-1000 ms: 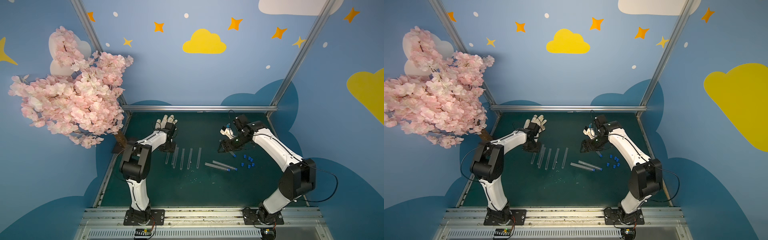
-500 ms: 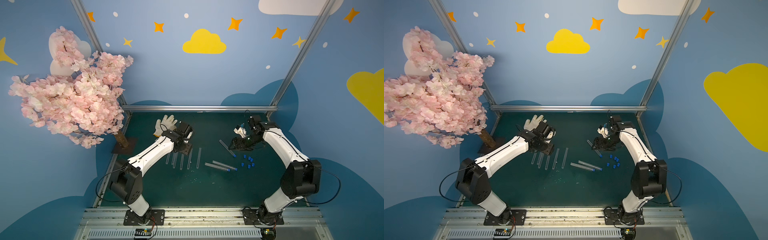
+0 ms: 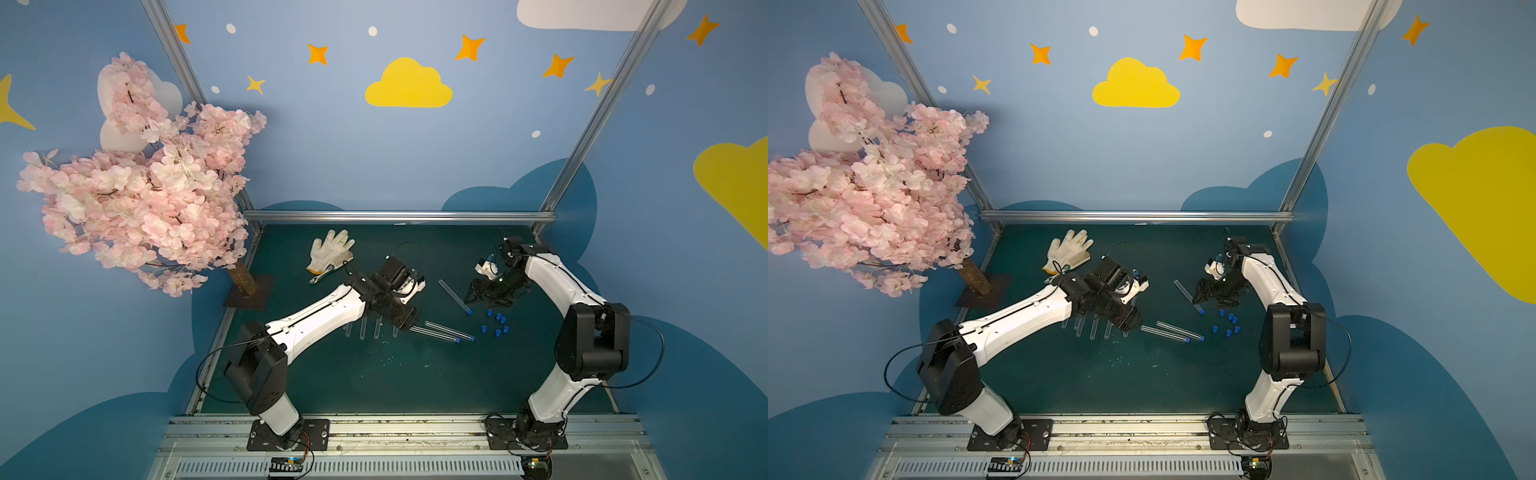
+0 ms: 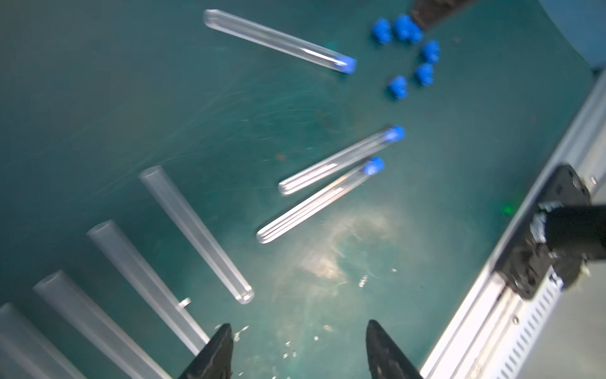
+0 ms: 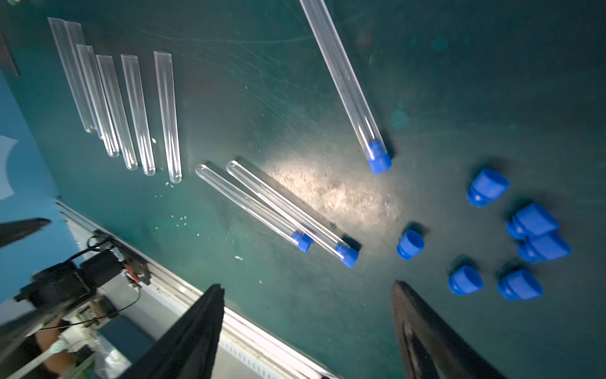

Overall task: Remove stoppers from test tubes
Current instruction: Move the test tube to the center of the board.

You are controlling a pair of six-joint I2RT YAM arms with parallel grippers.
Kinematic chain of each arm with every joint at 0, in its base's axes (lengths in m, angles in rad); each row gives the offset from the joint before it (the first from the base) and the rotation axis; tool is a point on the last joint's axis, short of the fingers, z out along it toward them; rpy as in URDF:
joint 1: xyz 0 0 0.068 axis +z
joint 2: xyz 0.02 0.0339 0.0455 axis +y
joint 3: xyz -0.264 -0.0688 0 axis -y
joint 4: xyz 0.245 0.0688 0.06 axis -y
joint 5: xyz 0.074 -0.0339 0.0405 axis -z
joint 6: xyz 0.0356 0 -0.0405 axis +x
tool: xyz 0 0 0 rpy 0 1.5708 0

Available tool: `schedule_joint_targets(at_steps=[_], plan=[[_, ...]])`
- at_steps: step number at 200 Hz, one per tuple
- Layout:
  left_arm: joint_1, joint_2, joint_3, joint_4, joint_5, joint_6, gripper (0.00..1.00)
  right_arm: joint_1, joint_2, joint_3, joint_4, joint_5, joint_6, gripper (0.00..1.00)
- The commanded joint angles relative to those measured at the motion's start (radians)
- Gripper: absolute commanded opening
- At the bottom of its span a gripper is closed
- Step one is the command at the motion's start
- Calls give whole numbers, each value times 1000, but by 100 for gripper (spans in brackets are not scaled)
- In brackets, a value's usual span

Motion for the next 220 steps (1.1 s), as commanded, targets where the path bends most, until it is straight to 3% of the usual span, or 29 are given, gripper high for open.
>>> schedule_joint_targets(at_steps=[1, 31, 76, 220], plan=[[-36, 100, 60, -4, 40, 121, 65, -42, -82, -57, -4, -94, 25, 80], [-95, 256, 162, -55, -14, 203, 65, -96, -143, -120, -11, -149, 33, 81], [-100, 396, 258, -93, -52, 253, 65, -134, -183, -147, -1, -158, 45, 81], [-102, 518, 316, -146, -72, 321, 63, -159, -163, -152, 15, -170, 38, 80]])
